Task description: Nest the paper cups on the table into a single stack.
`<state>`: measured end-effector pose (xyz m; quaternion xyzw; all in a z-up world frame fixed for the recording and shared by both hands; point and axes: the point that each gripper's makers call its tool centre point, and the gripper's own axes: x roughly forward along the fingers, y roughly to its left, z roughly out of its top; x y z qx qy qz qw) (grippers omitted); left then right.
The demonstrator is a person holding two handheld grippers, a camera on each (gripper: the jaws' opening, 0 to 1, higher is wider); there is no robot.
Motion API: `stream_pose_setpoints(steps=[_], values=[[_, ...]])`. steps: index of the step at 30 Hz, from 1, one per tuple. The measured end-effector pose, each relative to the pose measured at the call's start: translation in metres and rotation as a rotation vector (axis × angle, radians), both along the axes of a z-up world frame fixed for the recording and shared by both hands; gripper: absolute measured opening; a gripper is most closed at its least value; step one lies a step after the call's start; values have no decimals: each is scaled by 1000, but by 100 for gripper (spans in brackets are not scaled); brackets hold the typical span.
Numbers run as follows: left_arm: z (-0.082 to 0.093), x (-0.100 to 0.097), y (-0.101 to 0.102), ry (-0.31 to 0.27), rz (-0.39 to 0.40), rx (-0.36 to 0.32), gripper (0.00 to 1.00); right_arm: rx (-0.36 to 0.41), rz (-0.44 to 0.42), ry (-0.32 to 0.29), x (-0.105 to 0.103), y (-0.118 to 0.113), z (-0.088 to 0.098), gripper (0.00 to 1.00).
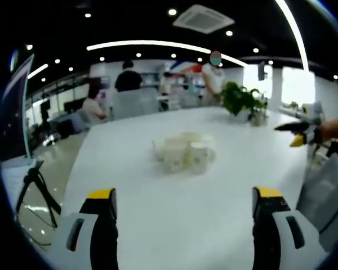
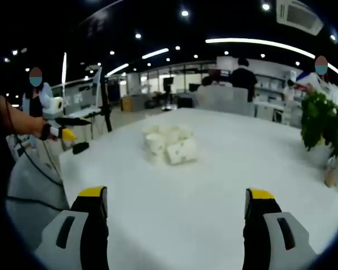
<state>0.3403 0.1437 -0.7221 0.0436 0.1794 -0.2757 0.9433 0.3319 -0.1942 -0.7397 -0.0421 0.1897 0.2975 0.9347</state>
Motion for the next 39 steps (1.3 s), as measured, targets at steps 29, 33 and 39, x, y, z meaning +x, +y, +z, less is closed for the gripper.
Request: stream_pose_setpoints(steps=[29, 33, 39], values=[[-13, 51, -20, -15, -70, -41, 100, -20, 1, 14, -9, 2, -3, 100], [-11, 67, -29, -33, -78, -82, 100, -22, -5, 18, -10, 2, -5, 100], [-20, 88, -44, -28, -97, -62, 99, -10, -22, 13, -9, 3, -2, 100]])
